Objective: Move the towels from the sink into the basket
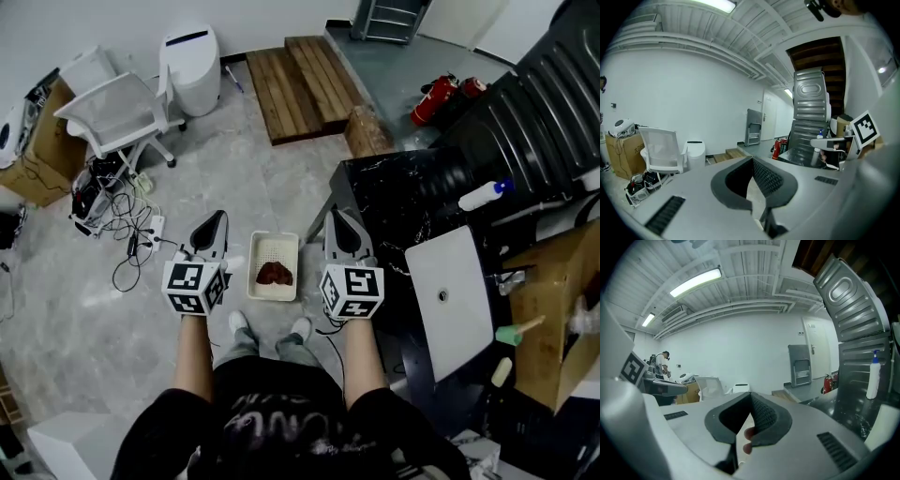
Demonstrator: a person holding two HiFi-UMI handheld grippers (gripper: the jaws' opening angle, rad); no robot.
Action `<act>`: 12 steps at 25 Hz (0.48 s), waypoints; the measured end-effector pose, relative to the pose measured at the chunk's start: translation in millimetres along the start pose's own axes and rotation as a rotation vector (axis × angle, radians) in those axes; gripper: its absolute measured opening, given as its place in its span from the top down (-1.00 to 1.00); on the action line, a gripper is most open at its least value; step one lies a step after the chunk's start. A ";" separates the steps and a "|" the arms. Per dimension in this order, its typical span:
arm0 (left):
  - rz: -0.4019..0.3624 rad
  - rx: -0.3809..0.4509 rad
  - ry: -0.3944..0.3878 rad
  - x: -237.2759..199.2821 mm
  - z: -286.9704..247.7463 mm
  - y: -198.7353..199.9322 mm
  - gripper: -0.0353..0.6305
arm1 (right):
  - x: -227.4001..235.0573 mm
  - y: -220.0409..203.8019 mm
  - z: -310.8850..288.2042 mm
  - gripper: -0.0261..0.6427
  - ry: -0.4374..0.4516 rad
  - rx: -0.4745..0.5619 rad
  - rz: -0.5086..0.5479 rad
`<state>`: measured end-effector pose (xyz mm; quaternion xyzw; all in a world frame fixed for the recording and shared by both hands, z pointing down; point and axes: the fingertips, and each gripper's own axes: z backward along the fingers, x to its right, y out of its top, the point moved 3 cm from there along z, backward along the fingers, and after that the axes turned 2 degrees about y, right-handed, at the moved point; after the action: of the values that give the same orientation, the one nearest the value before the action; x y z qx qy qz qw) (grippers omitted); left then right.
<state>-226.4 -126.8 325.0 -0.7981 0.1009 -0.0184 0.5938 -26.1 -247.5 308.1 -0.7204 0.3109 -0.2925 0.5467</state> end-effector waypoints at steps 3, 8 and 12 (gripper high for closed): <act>-0.004 0.040 0.004 1.9 7.3 19.4 0.84 | 2.0 17.4 8.0 0.89 -0.001 0.033 0.009; -0.026 0.073 0.000 3.7 18.3 41.2 0.84 | 2.6 39.4 18.3 0.89 -0.005 0.066 0.037; -0.049 0.096 0.002 5.1 24.7 54.0 0.84 | 2.2 48.2 25.8 0.89 -0.006 0.081 0.056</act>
<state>-225.2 -119.2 265.9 -0.7709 0.0812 -0.0385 0.6306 -11.2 -243.6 255.6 -0.6895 0.3170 -0.2874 0.5844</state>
